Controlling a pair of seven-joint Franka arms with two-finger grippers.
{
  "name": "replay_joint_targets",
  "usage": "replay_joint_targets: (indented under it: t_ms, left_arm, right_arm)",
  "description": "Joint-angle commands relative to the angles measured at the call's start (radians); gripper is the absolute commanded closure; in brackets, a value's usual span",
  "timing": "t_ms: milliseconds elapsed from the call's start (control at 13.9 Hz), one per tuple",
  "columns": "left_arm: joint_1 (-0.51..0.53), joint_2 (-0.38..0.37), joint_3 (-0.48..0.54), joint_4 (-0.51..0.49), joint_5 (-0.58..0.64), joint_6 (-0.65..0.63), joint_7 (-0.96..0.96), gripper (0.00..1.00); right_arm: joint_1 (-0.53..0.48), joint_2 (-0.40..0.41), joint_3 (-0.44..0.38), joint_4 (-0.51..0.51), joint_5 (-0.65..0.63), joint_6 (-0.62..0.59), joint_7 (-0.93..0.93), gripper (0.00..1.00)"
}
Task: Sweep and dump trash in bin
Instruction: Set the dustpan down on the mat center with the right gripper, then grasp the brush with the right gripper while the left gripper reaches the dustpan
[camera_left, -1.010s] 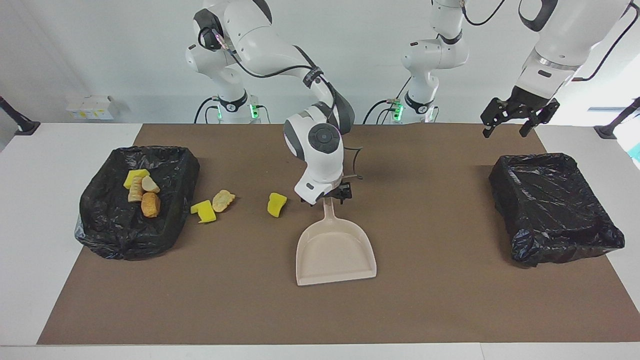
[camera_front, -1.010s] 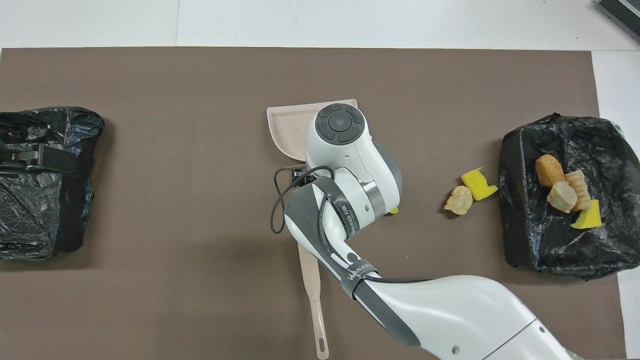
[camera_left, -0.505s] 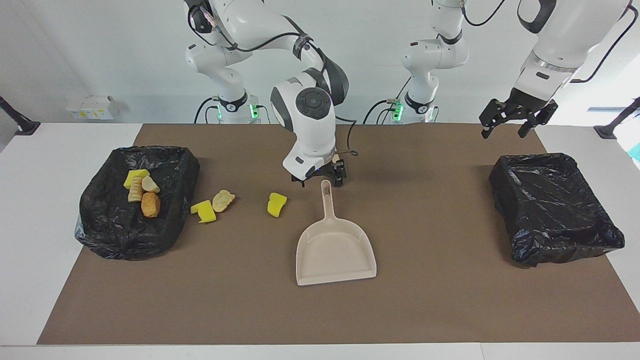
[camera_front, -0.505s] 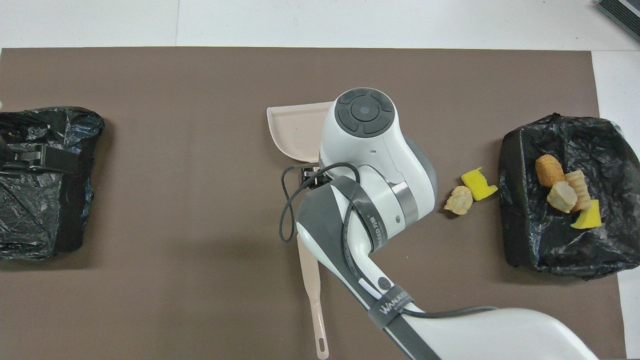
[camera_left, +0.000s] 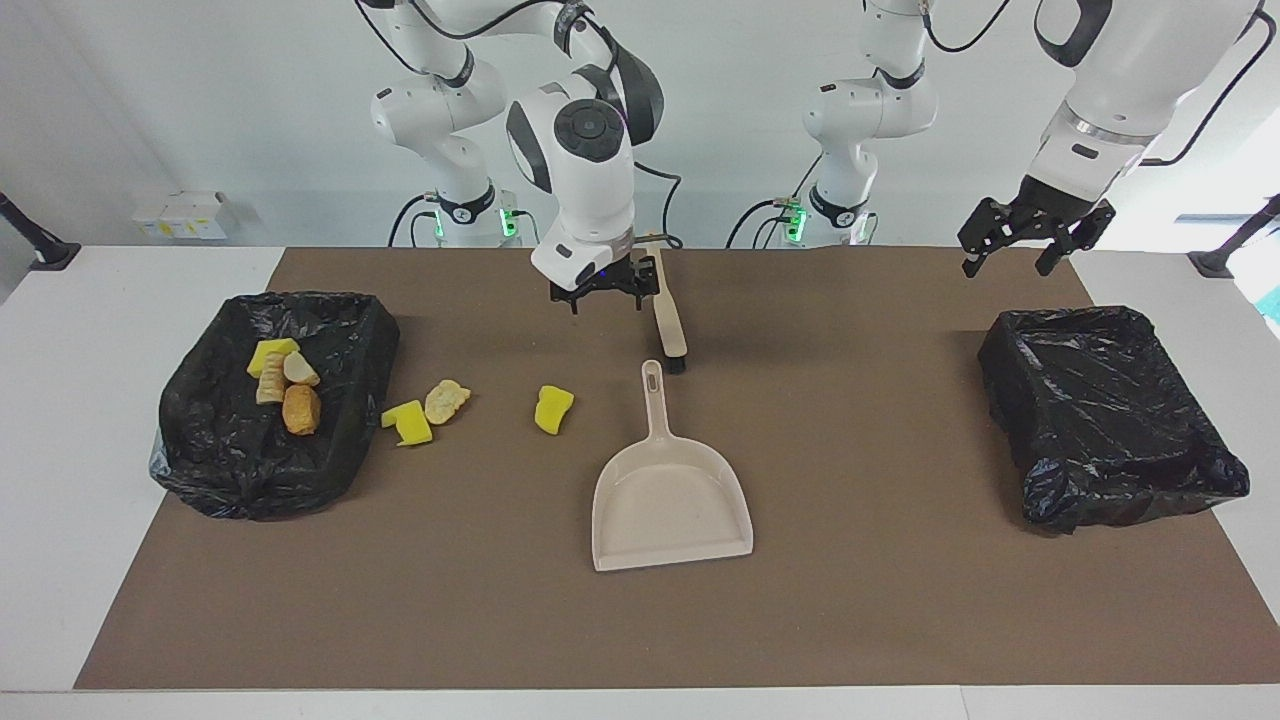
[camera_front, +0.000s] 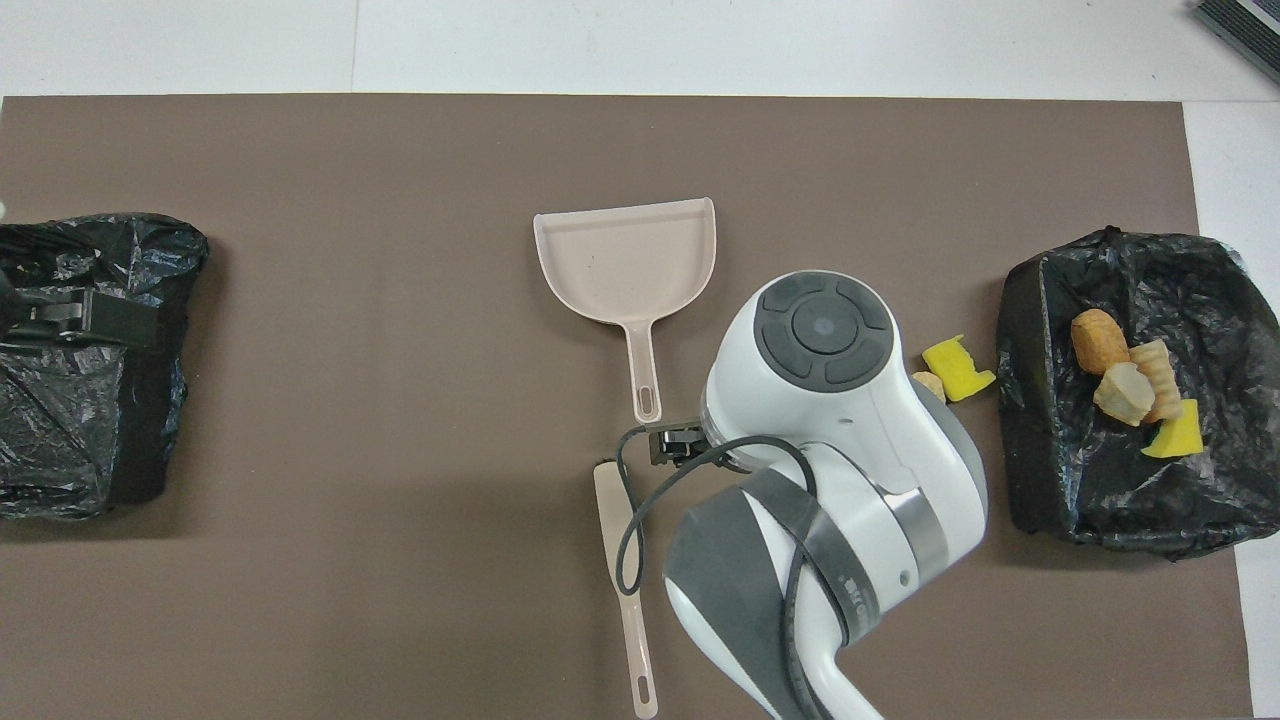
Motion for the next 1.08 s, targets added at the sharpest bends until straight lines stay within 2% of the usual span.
replay_joint_targets:
  t_ms: [0,216,433,505,721,1010]
  left_arm:
    - [-0.005,-0.007,0.004,-0.019,-0.012,0.017,-0.009,0.0]
    - [-0.007,-0.006,0.002,-0.021,-0.012,0.019,-0.009,0.0]
    - [-0.016,0.007,-0.006,-0.038,-0.01,0.072,-0.05,0.0]
    - [-0.045,0.011,-0.006,-0.045,-0.01,0.103,-0.109,0.0]
    - [-0.128,0.054,-0.006,-0.052,-0.009,0.201,-0.258,0.0]
    - [-0.224,0.102,-0.006,-0.04,-0.012,0.261,-0.429,0.0]
  right_arm:
    - [0.001,-0.111,0.006,-0.18,0.02,0.093,-0.033,0.0]
    - [0.023,-0.203,0.006,-0.355,0.11,0.235,-0.038,0.0]
    - [0.112,-0.208,0.006,-0.416,0.112,0.315,-0.005,0.0]
    - [0.147,-0.208,0.006,-0.444,0.112,0.363,0.028,0.0]
    - [0.221,-0.204,0.004,-0.455,0.112,0.391,0.091,0.0]
    - [0.293,-0.195,0.004,-0.508,0.098,0.453,0.151,0.0]
